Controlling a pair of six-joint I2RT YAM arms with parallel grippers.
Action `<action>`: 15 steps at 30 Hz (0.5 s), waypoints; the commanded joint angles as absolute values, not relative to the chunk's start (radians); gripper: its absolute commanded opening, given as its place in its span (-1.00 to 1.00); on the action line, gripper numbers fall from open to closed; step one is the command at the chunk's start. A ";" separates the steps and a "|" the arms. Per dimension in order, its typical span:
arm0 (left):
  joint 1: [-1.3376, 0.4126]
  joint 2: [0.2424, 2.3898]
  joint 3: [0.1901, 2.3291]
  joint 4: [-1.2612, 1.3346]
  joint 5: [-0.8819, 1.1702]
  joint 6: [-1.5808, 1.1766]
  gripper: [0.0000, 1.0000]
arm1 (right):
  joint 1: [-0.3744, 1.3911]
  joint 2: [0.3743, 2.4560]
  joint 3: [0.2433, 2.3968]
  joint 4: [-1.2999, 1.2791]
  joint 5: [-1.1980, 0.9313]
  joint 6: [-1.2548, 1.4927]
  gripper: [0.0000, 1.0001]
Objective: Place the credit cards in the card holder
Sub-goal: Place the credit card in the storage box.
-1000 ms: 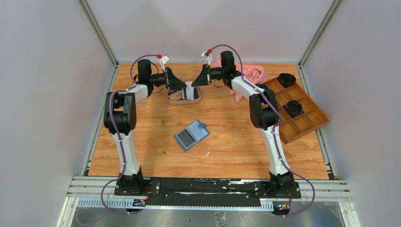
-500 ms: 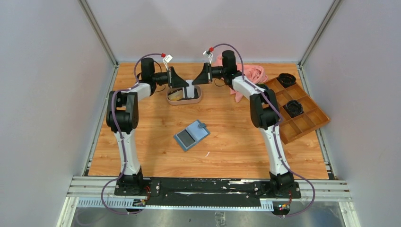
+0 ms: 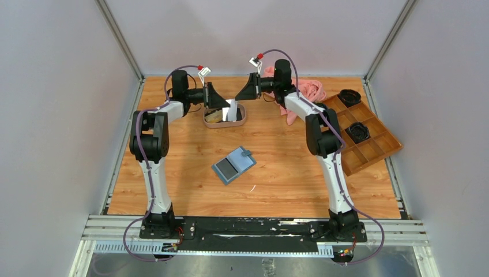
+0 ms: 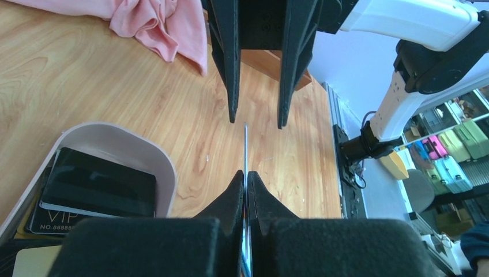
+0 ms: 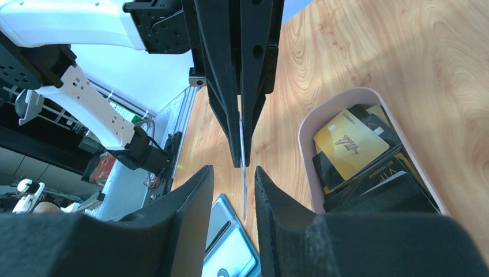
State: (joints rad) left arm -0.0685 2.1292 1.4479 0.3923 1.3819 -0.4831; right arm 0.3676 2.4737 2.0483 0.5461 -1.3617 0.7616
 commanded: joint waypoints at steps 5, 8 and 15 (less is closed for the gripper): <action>-0.065 2.129 1.474 0.394 1.424 -0.488 -1.00 | 0.350 2.482 2.060 0.414 -1.371 0.646 -0.28; -0.066 2.131 1.476 0.394 1.425 -0.488 -1.00 | 0.350 2.485 2.055 0.410 -1.376 0.642 -0.28; -0.065 2.132 1.476 0.394 1.428 -0.488 -1.00 | 0.356 2.485 2.047 0.411 -1.382 0.635 -0.36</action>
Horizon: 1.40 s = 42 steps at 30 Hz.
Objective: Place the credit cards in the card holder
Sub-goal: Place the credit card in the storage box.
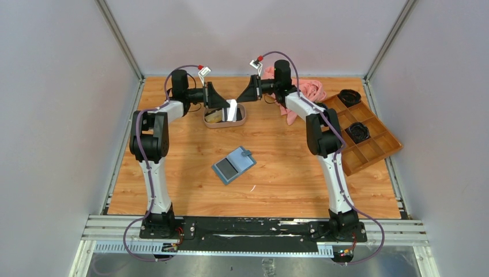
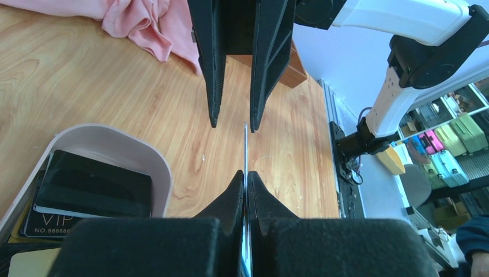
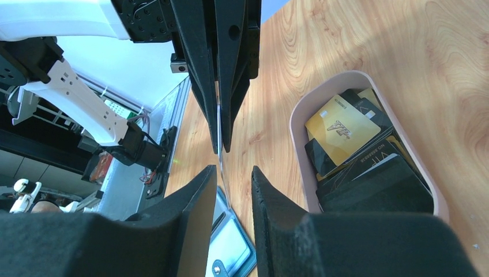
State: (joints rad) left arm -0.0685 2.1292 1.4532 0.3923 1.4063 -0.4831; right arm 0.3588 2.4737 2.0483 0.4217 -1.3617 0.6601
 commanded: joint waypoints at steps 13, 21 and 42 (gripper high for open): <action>-0.065 2.129 1.474 0.393 1.437 -0.482 -1.00 | 0.368 2.492 2.082 0.248 -1.346 0.518 -0.49; -0.066 2.137 1.475 0.394 1.423 -0.482 -1.00 | 0.385 2.492 2.089 0.247 -1.350 0.519 -0.45; -0.062 2.148 1.495 0.394 1.412 -0.499 -1.00 | 0.400 2.494 2.064 0.376 -1.390 0.606 -0.99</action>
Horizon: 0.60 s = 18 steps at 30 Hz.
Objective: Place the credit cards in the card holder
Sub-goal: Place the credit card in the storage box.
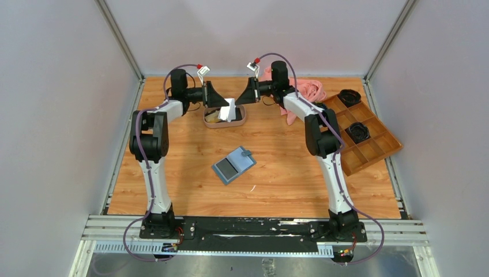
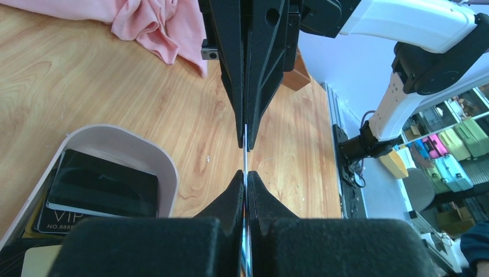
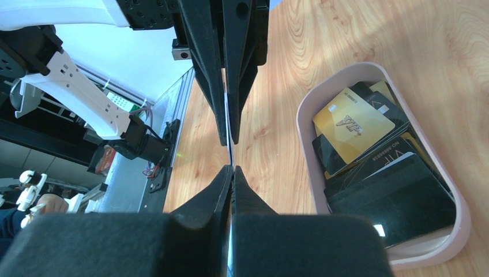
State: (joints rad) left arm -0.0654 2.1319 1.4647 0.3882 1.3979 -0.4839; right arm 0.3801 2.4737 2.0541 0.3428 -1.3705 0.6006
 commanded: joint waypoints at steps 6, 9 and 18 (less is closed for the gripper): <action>-0.044 2.157 1.508 0.394 1.386 -0.513 -1.00 | 0.392 2.490 2.054 0.366 -1.362 0.587 -1.00; -0.042 2.172 1.521 0.394 1.376 -0.521 -1.00 | 0.391 2.500 2.067 0.329 -1.354 0.565 -1.00; -0.044 2.198 1.520 0.397 1.362 -0.518 -1.00 | 0.380 2.481 2.077 0.399 -1.366 0.620 -0.04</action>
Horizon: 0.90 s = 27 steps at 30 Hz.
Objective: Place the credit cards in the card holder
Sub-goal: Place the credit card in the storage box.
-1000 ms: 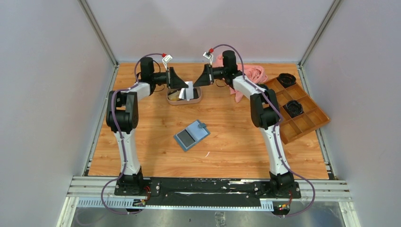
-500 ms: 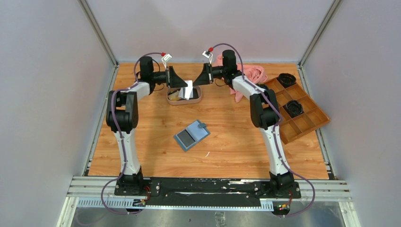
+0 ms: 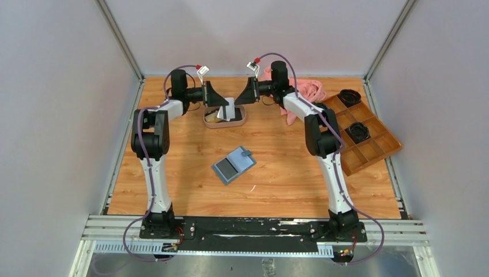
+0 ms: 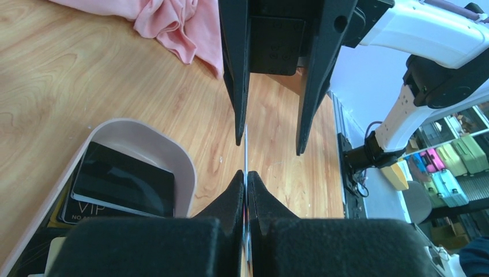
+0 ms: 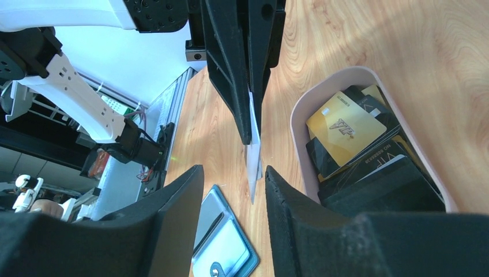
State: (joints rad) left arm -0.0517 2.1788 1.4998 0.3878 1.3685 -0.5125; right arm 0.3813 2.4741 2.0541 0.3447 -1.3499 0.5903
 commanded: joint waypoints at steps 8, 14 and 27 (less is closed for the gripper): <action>-0.066 2.191 1.519 0.396 1.388 -0.524 -1.00 | 0.398 2.510 2.134 0.304 -1.315 0.571 0.01; -0.074 2.189 1.517 0.396 1.401 -0.525 -1.00 | 0.403 2.516 2.154 0.268 -1.313 0.549 -0.15; -0.084 2.185 1.516 0.396 1.417 -0.530 -1.00 | 0.415 2.532 2.155 0.315 -1.351 0.585 -1.00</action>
State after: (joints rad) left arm -0.0753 2.1822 1.4998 0.3870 1.3888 -0.5163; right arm 0.3992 2.5114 2.1235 0.2848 -1.3251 0.5739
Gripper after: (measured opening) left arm 0.011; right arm 0.022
